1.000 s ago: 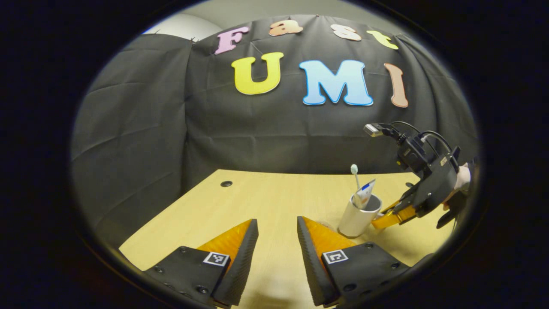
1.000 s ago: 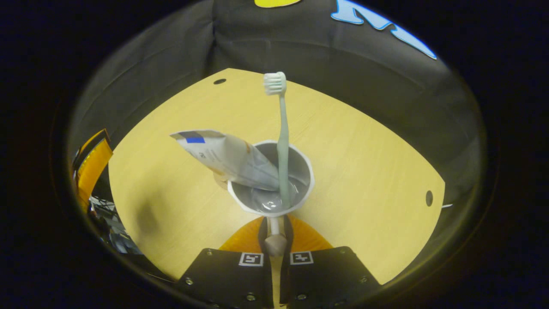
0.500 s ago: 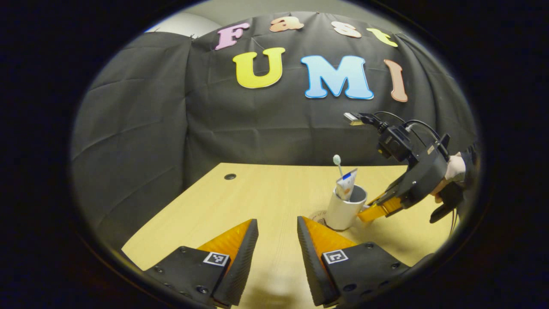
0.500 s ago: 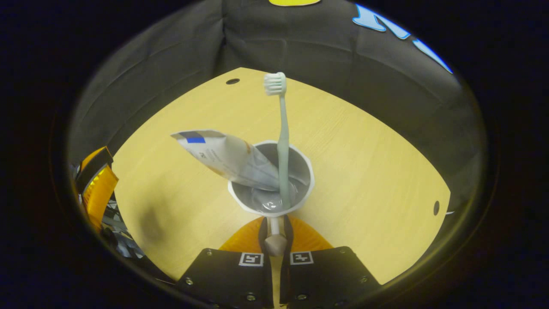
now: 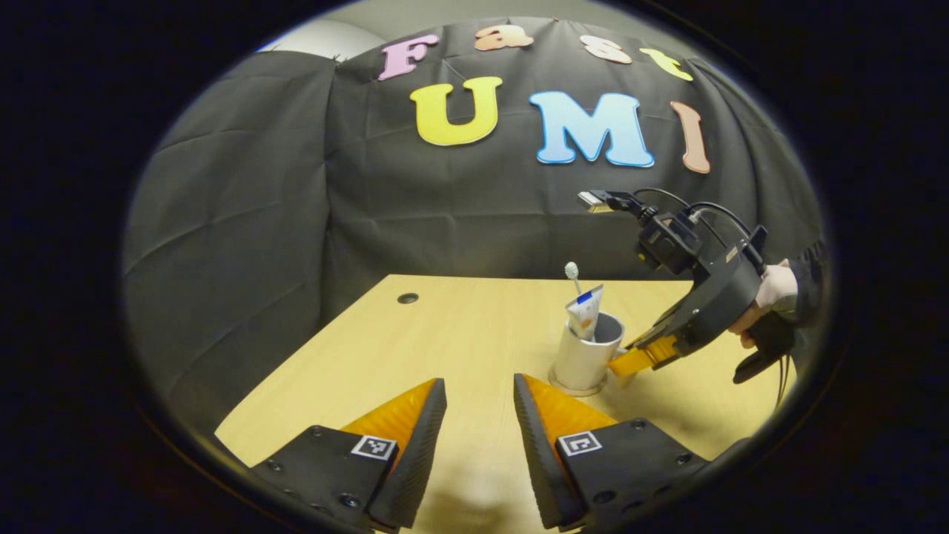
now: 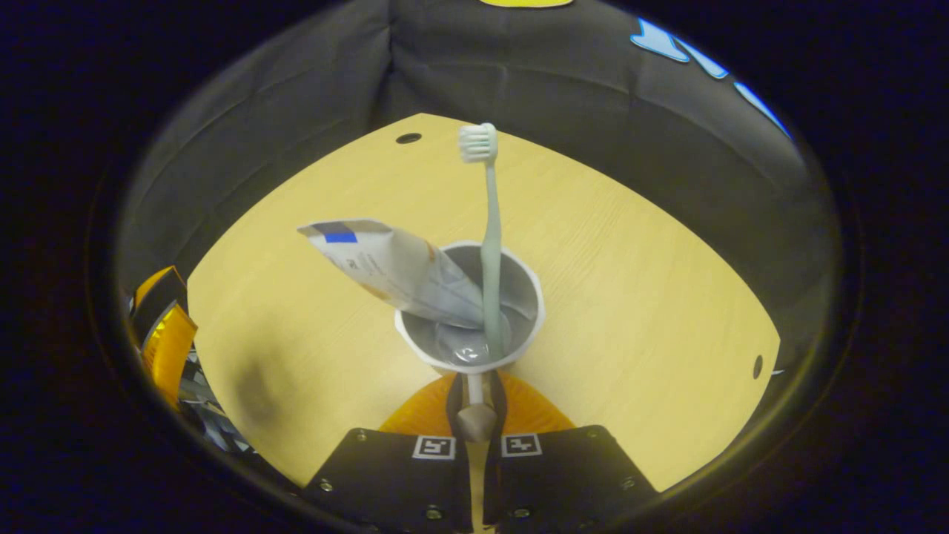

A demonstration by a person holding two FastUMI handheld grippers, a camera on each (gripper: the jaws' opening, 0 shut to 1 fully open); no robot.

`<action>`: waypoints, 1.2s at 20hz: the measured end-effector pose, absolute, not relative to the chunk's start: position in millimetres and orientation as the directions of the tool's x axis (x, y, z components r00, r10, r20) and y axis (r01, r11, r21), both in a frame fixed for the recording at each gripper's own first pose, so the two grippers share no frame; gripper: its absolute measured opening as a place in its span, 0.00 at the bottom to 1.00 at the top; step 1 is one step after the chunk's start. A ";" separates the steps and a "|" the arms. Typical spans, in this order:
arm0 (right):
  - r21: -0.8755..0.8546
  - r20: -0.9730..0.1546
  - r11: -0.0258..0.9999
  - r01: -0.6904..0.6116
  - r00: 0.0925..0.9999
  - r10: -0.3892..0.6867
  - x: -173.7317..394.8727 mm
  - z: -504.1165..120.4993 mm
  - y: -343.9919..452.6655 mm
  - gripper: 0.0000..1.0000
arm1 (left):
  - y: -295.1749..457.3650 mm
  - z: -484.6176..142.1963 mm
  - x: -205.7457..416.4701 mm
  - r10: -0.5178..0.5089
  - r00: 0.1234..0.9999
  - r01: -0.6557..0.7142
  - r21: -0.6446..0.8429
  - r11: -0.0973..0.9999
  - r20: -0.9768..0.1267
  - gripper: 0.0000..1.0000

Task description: Put the toothbrush and toothpaste on the desktop into the cup, then pick up the cup and place it on the coaster on the desktop.

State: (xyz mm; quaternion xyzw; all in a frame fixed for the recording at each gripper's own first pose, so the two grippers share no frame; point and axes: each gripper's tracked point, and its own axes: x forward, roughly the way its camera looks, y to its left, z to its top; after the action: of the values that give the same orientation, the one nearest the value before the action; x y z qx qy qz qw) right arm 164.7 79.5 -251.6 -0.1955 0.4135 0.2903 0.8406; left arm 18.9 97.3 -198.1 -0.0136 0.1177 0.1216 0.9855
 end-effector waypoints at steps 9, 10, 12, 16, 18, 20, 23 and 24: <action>-0.070 -0.802 0.767 -0.638 0.493 0.337 158.4 -242.7 81.7 0.23 | 98.7 -196.7 19.9 0.229 0.947 -0.236 -0.001 0.972 -0.224 0.63; -0.070 -0.796 0.768 -0.637 0.500 0.342 157.2 -237.6 81.0 0.23 | 99.3 -196.7 21.5 0.225 0.949 -0.231 -0.002 0.973 -0.220 0.63; -0.069 -0.783 0.770 -0.635 0.513 0.353 152.0 -228.1 77.0 0.23 | 93.2 -188.5 25.6 0.215 0.953 -0.221 -0.004 0.975 -0.215 0.63; -0.030 -0.733 0.800 -0.600 0.557 0.390 138.0 -203.2 66.5 0.23 | 78.5 -169.6 37.3 0.182 0.965 -0.187 -0.009 0.982 -0.191 0.63; -0.001 -0.700 0.822 -0.570 0.587 0.406 130.6 -189.6 59.3 0.23 | 68.6 -156.6 45.5 0.155 0.973 -0.157 -0.001 0.988 -0.171 0.62; 0.014 -0.659 0.847 -0.532 0.632 0.408 125.4 -172.7 50.2 0.22 | 56.5 -139.9 53.9 0.125 0.981 -0.124 0.017 0.992 -0.146 0.64; 0.010 -0.570 0.882 -0.471 0.722 0.391 120.2 -141.2 36.4 0.22 | 38.9 -106.7 64.4 0.079 0.992 -0.075 0.036 0.997 -0.102 0.67; 0.007 -0.531 0.894 -0.448 0.756 0.383 117.8 -126.4 31.8 0.22 | 32.0 -94.3 67.3 0.064 0.994 -0.061 0.040 0.997 -0.083 0.67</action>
State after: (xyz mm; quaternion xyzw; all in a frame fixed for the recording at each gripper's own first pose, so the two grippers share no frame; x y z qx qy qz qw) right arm 117.8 31.8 -126.4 -0.0604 0.2698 0.2223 0.9349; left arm 67.3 32.0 -94.3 0.0185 0.0423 0.0315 0.9984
